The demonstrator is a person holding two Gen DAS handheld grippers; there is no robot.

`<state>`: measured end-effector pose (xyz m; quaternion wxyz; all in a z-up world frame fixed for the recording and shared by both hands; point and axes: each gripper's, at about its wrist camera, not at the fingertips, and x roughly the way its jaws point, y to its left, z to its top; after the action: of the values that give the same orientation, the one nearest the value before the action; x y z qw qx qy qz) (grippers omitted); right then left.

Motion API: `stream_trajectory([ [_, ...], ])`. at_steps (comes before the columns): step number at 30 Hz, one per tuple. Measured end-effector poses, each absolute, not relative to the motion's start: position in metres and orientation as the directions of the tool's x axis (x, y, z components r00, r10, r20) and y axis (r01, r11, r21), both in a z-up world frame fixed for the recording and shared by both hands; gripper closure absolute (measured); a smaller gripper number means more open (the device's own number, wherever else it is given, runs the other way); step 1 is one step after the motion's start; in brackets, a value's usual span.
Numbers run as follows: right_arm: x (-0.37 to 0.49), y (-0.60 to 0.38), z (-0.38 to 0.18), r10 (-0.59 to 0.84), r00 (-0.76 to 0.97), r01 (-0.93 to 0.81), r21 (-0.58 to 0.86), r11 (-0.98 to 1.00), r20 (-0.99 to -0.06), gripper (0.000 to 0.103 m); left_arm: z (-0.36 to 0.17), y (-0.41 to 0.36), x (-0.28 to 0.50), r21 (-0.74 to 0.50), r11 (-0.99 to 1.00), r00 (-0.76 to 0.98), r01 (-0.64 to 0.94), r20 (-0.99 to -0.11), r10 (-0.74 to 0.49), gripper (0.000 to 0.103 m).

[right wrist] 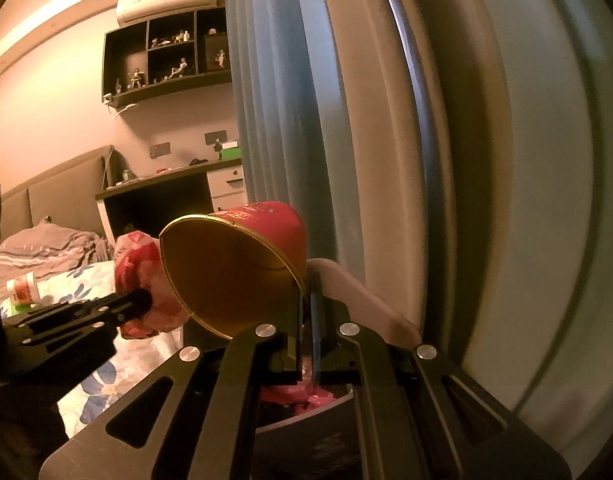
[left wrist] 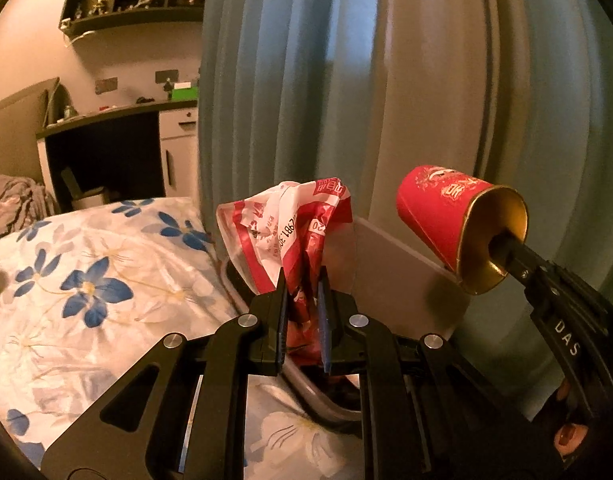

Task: Collect trash
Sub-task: 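Carry the red wrapper and red cup over the grey bin, then open the left tool over the bin to drop the wrapper while the right tool holds the red cup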

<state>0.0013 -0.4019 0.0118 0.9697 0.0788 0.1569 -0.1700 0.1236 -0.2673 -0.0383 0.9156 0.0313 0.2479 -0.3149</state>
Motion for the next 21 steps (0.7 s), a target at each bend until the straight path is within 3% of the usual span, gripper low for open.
stream_trajectory([
  [21, 0.007, -0.409, 0.007, -0.307, 0.886, 0.36, 0.099, 0.927, -0.346, 0.099, -0.064, -0.297, 0.136, -0.11, 0.755, 0.61, 0.646, -0.52, -0.597, 0.09],
])
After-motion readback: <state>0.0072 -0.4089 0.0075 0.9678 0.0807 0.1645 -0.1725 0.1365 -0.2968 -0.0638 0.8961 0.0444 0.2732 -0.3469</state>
